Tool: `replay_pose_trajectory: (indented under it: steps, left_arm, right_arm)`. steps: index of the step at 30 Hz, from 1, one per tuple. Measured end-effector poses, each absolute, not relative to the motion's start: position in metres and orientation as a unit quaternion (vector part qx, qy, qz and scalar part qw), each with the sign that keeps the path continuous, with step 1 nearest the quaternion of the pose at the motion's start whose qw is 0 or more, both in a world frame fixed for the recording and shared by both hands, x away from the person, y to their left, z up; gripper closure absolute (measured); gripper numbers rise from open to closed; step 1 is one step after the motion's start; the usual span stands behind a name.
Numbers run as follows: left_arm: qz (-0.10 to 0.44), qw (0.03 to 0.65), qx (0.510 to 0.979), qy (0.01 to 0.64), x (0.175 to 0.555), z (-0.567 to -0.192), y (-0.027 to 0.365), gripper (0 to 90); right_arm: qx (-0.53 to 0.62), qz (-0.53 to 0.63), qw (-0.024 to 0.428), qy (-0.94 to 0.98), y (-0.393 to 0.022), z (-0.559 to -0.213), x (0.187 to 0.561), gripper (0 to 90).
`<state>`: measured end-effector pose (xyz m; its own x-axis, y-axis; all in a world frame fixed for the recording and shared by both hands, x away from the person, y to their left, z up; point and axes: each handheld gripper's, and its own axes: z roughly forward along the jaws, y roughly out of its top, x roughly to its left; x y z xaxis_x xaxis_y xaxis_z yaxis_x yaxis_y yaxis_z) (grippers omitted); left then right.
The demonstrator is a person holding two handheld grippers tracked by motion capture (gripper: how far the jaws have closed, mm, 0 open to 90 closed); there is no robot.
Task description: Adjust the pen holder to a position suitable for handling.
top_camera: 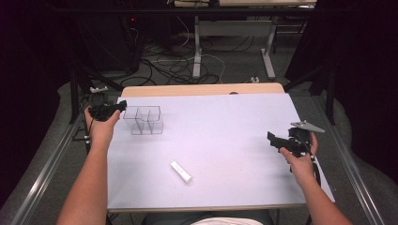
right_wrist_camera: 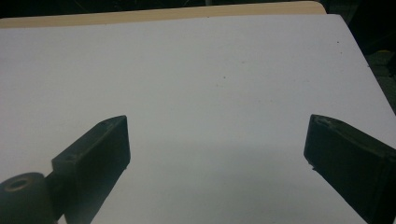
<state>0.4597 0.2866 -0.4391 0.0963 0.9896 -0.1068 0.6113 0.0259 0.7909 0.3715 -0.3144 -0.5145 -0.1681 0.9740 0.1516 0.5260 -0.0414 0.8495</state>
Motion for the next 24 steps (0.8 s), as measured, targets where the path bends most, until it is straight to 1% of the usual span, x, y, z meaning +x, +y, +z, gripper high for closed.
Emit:
replay_pose_trajectory:
  steps: [2, 3, 4, 5, 6, 9, 10, 17, 24]
  left_arm:
    - [0.260, 0.356, 0.648, 0.621, 0.462, -0.441, 0.286, 51.1]
    - [0.258, 0.353, 0.652, 0.620, 0.463, -0.442, 0.285, 51.1]
    - [0.254, 0.349, 0.655, 0.620, 0.464, -0.443, 0.285, 55.2]
    - [0.254, 0.346, 0.656, 0.621, 0.465, -0.444, 0.284, 55.2]
    - [0.251, 0.343, 0.659, 0.620, 0.467, -0.446, 0.284, 57.7]
    - [0.247, 0.331, 0.666, 0.621, 0.470, -0.450, 0.282, 59.9]
    - [0.245, 0.326, 0.670, 0.620, 0.471, -0.451, 0.283, 62.6]
    - [0.235, 0.304, 0.679, 0.626, 0.479, -0.461, 0.282, 68.4]
    - [0.225, 0.294, 0.683, 0.630, 0.484, -0.467, 0.281, 71.8]
  right_arm:
    - [0.588, 0.420, 0.269, 0.637, -0.314, -0.515, 0.372, 6.6]
    - [0.588, 0.420, 0.269, 0.637, -0.314, -0.515, 0.372, 6.6]
    - [0.588, 0.420, 0.269, 0.637, -0.314, -0.515, 0.372, 6.7]
    - [0.588, 0.420, 0.269, 0.637, -0.314, -0.515, 0.372, 6.7]
    - [0.587, 0.419, 0.264, 0.640, -0.315, -0.515, 0.372, 6.7]
    - [0.587, 0.418, 0.264, 0.641, -0.315, -0.515, 0.372, 6.7]
    - [0.587, 0.419, 0.263, 0.641, -0.315, -0.516, 0.372, 6.7]
    - [0.584, 0.419, 0.263, 0.643, -0.315, -0.516, 0.372, 6.8]
    - [0.587, 0.418, 0.260, 0.643, -0.315, -0.517, 0.372, 6.9]
